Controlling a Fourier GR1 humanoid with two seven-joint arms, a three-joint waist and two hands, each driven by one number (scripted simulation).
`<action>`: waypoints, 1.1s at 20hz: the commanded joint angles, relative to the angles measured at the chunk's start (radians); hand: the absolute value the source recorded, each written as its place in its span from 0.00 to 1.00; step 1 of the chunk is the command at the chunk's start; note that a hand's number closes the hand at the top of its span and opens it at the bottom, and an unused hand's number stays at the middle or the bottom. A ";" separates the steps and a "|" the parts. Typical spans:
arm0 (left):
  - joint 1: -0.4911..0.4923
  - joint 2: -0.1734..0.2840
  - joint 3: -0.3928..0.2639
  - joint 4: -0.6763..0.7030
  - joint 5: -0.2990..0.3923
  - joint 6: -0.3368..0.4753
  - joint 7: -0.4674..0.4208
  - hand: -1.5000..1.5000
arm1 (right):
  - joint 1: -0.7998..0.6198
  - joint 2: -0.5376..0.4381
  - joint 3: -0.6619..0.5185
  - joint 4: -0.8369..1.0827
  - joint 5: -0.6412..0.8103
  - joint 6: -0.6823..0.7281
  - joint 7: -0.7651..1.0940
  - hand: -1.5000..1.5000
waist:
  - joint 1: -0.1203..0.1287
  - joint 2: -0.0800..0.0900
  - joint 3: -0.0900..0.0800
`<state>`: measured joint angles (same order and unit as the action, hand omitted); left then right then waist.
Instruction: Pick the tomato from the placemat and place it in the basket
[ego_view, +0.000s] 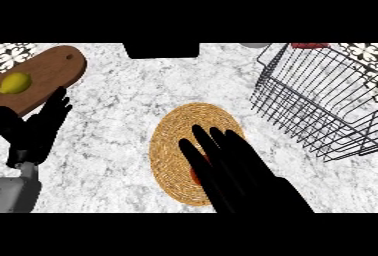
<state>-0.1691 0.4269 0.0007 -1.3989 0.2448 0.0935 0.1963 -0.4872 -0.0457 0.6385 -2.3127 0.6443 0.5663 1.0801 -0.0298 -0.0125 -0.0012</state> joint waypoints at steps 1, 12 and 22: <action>0.016 -0.020 -0.014 -0.017 -0.026 0.006 -0.006 0.50 | 0.040 0.021 0.013 -0.179 0.012 0.110 0.223 0.00 | 0.016 0.005 0.000; -0.056 -0.058 -0.003 0.046 -0.043 -0.009 0.007 0.50 | 0.303 -0.156 0.093 -0.008 0.254 -0.245 -0.248 0.00 | 0.015 0.011 0.002; 0.008 -0.051 0.014 -0.059 -0.060 -0.033 0.024 0.50 | 0.428 -0.101 0.097 0.427 0.326 -0.709 -0.614 0.00 | 0.036 0.013 0.002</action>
<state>-0.1877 0.3831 0.0216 -1.4021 0.2000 0.0556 0.2081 -0.1015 -0.1691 0.7344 -2.0438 0.9450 0.0199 0.5927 0.0005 -0.0002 0.0008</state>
